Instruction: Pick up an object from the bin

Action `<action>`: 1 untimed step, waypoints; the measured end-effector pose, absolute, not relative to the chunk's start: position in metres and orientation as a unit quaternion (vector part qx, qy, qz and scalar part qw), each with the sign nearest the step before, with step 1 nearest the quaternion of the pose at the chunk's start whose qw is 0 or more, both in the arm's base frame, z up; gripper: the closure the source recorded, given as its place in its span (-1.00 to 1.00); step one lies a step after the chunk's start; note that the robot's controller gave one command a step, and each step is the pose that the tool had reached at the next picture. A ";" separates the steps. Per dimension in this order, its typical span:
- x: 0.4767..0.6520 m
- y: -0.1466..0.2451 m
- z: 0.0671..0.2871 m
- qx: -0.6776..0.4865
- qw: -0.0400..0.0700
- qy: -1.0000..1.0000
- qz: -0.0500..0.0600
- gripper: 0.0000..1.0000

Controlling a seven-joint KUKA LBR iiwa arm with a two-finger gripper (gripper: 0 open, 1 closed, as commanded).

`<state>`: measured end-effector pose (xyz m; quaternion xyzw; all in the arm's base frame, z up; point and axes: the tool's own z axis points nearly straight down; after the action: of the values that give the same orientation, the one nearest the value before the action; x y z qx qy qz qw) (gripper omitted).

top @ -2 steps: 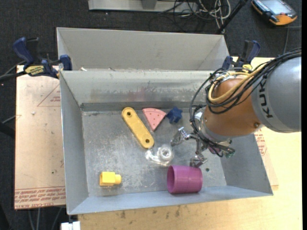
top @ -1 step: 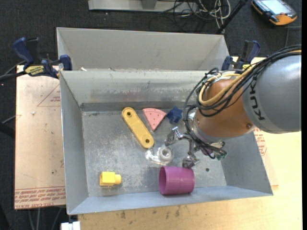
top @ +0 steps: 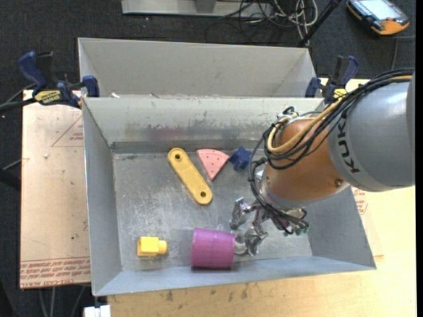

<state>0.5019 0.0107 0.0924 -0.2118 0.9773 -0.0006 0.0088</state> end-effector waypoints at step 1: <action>0.502 0.011 0.092 -0.212 0.008 0.977 -0.001 1.00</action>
Offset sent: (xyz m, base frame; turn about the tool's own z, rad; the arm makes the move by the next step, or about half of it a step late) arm -0.0182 0.0260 0.0276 0.2581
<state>0.5016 0.0108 0.0922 -0.2122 0.9772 -0.0005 0.0081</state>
